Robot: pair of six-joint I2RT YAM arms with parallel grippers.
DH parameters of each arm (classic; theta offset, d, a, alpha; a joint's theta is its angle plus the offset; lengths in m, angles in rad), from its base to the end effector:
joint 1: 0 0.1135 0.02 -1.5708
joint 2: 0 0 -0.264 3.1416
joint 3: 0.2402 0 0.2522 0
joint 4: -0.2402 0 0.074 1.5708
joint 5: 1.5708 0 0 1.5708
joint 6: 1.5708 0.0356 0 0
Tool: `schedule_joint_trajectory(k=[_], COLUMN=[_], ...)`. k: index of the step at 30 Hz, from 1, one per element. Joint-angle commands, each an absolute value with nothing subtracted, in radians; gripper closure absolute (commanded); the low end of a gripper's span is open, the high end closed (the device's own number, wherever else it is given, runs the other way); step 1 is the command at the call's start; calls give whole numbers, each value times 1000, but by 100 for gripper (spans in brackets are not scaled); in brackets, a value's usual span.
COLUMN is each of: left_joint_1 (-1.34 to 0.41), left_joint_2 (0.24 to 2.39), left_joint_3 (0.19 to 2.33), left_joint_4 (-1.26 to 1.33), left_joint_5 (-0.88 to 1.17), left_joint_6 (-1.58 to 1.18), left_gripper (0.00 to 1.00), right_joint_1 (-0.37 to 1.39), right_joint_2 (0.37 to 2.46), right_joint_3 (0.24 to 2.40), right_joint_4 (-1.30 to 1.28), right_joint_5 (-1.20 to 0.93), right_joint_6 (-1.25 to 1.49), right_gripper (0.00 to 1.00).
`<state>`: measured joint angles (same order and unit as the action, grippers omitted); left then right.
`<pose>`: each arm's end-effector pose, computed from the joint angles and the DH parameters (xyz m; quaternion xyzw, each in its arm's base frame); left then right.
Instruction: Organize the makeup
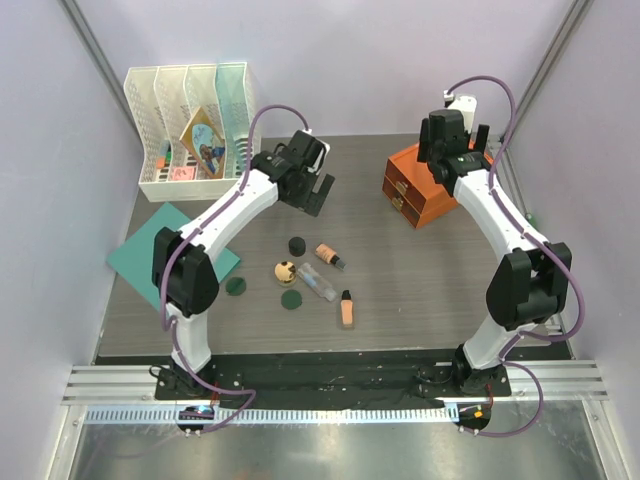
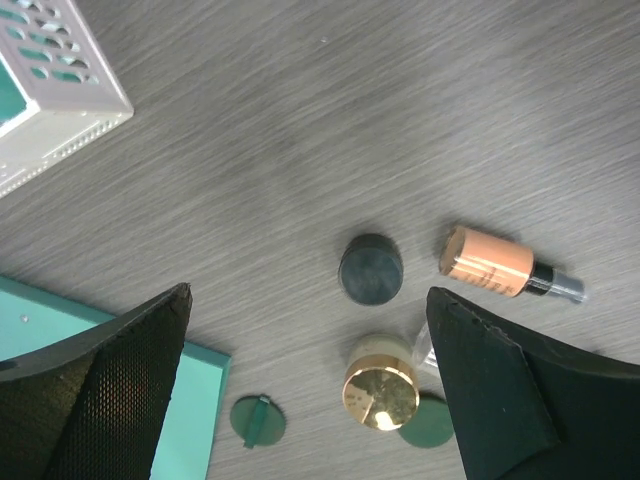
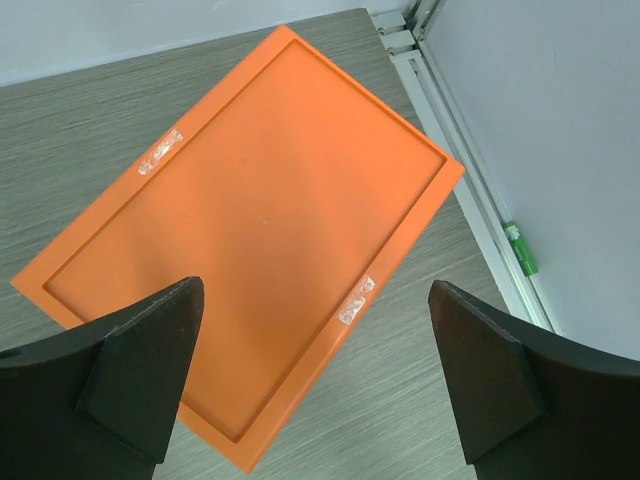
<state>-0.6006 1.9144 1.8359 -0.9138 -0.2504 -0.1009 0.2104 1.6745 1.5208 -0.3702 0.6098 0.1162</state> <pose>0.3491 -0.2285 0.3118 0.2006 0.9302 0.0152 0.3069 0.3836 0.0611 0.3463 0.1110 0.8323 -0.1790 0.5127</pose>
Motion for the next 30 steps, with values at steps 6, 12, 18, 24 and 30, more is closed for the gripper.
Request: schedule_joint_trajectory(k=[6, 12, 18, 24, 30], left_joint_1=[-598, -591, -571, -491, -482], left_joint_2=[2066, 2120, 2190, 2258, 2348], left_joint_3=[2158, 2155, 2146, 2005, 1845], left_joint_4=[-905, -844, -712, -289, 256], left_joint_5=[58, 169, 417, 704, 738], left_joint_6=[-147, -215, -361, -886, -1288], left_gripper=[0, 0, 0, 0, 0], right_joint_1=[186, 71, 15, 12, 12], right_joint_2=[1781, 1956, 2074, 2120, 2143], right_joint_3=[1745, 1974, 2085, 2088, 2056], right_joint_4=[-475, -644, -727, -753, -776], right_joint_5=[535, 324, 155, 108, 81], right_joint_6=[142, 280, 325, 321, 311], right_gripper=[7, 59, 99, 99, 99])
